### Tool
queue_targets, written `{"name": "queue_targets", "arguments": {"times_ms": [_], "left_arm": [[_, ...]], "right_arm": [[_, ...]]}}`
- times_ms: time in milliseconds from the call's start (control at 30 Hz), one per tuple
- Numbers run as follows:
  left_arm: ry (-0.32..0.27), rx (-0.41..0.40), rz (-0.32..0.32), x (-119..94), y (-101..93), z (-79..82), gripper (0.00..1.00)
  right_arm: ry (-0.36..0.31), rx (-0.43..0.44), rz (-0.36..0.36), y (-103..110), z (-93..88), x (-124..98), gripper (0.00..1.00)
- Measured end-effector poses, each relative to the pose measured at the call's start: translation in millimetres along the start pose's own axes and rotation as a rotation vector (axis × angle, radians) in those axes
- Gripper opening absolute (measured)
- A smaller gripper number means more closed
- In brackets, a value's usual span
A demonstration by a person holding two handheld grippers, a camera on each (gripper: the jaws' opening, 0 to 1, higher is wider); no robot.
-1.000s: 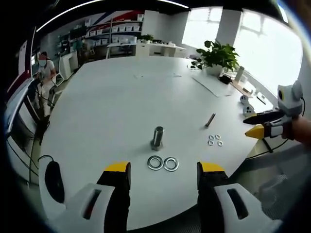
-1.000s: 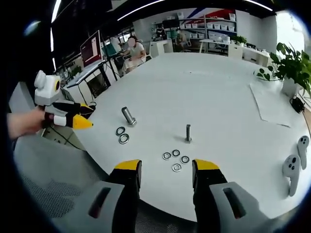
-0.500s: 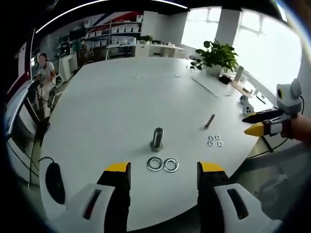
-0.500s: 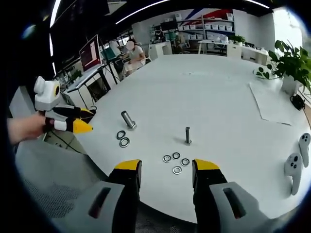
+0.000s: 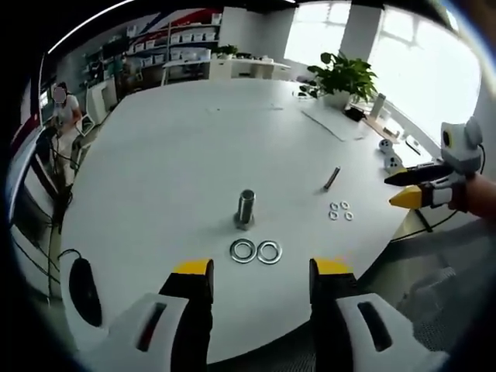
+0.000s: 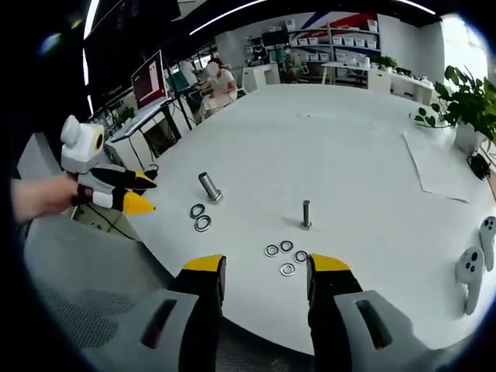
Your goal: Place the washer onto the threaded stud by aligning its center hole with the stud, sliding it down to the base, and recovering from edge contact or off-axis alignment until the washer reaches the visible bottom stop.
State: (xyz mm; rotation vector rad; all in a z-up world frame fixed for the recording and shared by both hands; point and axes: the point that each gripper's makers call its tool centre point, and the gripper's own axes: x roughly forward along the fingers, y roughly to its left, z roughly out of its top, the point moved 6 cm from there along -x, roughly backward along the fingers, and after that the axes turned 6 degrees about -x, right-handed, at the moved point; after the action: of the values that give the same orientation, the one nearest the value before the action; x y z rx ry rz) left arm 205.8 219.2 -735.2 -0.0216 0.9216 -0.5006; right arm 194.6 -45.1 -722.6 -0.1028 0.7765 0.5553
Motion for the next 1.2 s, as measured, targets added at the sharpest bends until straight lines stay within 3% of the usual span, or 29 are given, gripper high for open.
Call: {"name": "queue_targets", "arguments": {"times_ms": [33,467,733,1033,1200], "left_arm": [[0.034,0.003,-0.003,3.4,0.4,-2.2,0.45],[0.13,0.068,0.007,36.2,16.8,4.6,0.43],[0.226,0.148,-0.013,54.8,23.8,6.1,0.34],[0.311,0.26,-0.018,75.1,24.4,7.7,0.34],[0.344,0.22,-0.017,85.4,29.5,10.7,0.31]], "right_arm": [[0.001,0.001,0.001,0.0,-0.5,-0.1,0.44],[0.01,-0.008,0.016,3.7,-1.4,0.7,0.44],[0.019,-0.022,0.028,6.6,-2.7,2.0,0.44],[0.019,-0.008,0.042,8.1,-3.8,2.6,0.44],[0.018,-0.002,0.041,7.7,-3.6,2.6,0.44]]}}
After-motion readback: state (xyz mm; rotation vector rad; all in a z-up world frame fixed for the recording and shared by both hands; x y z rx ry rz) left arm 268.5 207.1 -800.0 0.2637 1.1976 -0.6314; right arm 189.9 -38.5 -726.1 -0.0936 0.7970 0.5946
